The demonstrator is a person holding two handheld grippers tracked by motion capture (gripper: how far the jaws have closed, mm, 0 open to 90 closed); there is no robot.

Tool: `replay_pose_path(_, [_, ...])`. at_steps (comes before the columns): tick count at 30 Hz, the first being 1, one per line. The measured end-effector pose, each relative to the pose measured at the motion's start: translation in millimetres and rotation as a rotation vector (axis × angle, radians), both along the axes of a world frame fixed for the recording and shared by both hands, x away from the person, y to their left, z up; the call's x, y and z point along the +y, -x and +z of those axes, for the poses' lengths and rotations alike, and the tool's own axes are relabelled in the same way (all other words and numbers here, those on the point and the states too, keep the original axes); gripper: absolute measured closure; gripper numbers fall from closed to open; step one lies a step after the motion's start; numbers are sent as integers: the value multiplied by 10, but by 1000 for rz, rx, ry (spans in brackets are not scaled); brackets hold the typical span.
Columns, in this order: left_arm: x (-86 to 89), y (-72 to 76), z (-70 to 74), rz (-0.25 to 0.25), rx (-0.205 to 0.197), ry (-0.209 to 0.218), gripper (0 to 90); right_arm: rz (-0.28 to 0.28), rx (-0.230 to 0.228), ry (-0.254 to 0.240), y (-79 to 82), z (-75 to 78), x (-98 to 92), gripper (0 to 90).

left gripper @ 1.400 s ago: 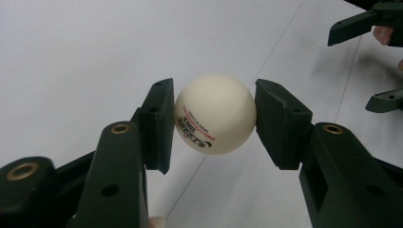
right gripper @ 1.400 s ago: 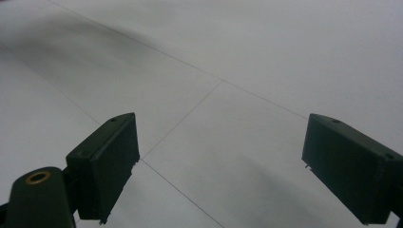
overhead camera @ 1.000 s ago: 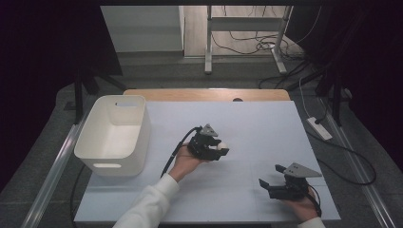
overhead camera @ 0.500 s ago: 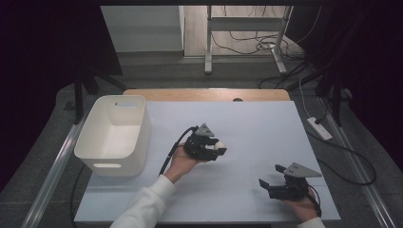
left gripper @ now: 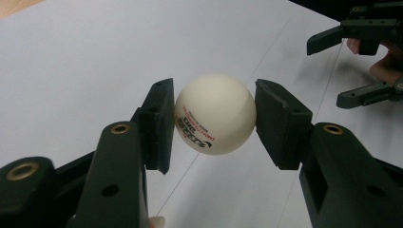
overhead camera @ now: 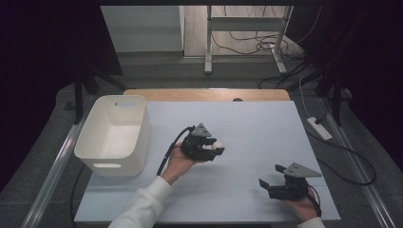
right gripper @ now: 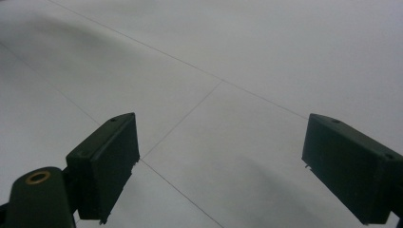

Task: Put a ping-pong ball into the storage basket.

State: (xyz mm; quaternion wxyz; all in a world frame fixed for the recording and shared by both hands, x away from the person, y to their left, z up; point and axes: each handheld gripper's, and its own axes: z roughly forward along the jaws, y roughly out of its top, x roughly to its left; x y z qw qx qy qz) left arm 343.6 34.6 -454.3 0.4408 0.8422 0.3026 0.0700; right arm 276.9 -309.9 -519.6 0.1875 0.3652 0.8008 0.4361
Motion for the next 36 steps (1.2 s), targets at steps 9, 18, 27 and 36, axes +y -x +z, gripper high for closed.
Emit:
replay_pose_path(9, [44,19,14,1,-5,1,504,0,0,0,0,0,0,120])
replay_pose_path(18, [118,42,44,15,-12,7,504,-1,1,4,0,0,2,120])
replay_pose_path(27, [190,62,64,22,-17,12,504,-1,1,5,1,1,4,120])
replay_pose_path(36, [261,86,69,35,-19,17,503,0,2,4,-2,-4,3,120])
